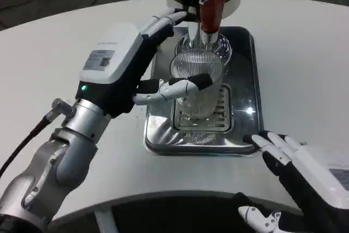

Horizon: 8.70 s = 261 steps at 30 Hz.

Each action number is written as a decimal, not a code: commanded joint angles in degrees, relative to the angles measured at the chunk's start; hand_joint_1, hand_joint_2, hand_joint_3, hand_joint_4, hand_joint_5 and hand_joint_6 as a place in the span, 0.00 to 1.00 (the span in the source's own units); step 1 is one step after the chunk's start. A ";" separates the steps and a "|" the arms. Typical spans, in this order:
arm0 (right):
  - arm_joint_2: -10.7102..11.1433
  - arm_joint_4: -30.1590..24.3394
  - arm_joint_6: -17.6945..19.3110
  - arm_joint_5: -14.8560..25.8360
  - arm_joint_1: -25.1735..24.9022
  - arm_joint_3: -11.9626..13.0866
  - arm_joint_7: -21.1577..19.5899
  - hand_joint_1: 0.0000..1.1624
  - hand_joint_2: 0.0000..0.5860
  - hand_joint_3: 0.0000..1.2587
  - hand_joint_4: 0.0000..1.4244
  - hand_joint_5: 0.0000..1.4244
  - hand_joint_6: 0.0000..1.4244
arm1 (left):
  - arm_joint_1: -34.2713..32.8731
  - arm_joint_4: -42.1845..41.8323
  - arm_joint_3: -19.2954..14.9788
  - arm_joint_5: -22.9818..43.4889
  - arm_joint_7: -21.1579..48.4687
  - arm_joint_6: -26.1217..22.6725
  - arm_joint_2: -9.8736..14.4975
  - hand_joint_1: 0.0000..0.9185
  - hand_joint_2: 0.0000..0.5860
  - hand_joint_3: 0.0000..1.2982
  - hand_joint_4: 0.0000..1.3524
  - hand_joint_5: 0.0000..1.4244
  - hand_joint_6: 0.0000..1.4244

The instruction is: Grasp the cup under the faucet to collect the drink, then remove the cup.

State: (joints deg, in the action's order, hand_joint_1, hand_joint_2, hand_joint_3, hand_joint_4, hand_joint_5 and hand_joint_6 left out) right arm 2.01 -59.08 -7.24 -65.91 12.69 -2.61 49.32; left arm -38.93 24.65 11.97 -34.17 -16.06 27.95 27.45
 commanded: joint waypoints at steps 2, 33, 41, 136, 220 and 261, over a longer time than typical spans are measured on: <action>-0.16 -0.92 -0.40 -0.07 0.34 -0.49 0.62 0.30 0.68 0.06 0.00 0.00 0.00 | 5.52 -6.71 -3.87 3.83 2.22 2.49 2.13 0.13 0.18 0.21 0.15 0.28 0.39; 11.97 3.27 -0.20 12.36 -0.80 5.61 -5.82 0.28 0.67 0.07 0.00 0.00 0.00 | 1.55 -20.93 -15.93 44.28 36.06 -8.96 1.15 0.01 0.25 0.23 0.20 0.27 0.25; 12.58 2.88 -1.04 13.30 -0.34 5.64 -6.39 0.28 0.67 0.07 0.00 0.00 0.00 | -2.25 -20.31 -16.24 47.65 39.41 -15.73 -0.93 0.00 0.25 0.18 0.14 0.23 0.21; 8.88 8.59 -15.05 45.27 -3.92 8.28 -19.62 0.49 0.49 0.00 0.00 0.02 0.01 | -18.54 2.76 0.17 28.28 59.57 -5.69 1.37 0.00 0.21 0.08 0.01 0.08 0.09; 6.29 58.79 3.48 50.15 -37.73 -3.68 -44.69 0.63 0.39 0.00 0.00 0.04 0.01 | -20.33 7.77 -1.03 28.89 58.31 -1.11 4.03 0.00 0.24 0.08 0.02 0.09 0.09; 2.67 74.09 7.96 51.04 -44.58 -3.61 -50.99 0.62 0.40 0.00 0.00 0.05 0.01 | -23.40 15.64 0.18 27.93 59.10 3.18 3.64 0.00 0.23 0.08 0.02 0.10 0.09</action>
State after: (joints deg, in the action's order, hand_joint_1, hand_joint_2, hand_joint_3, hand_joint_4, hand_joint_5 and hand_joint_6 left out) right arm 5.23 14.13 -0.51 -15.48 -31.41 -5.96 -1.39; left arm -63.82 38.38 10.11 -3.03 40.42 32.29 30.51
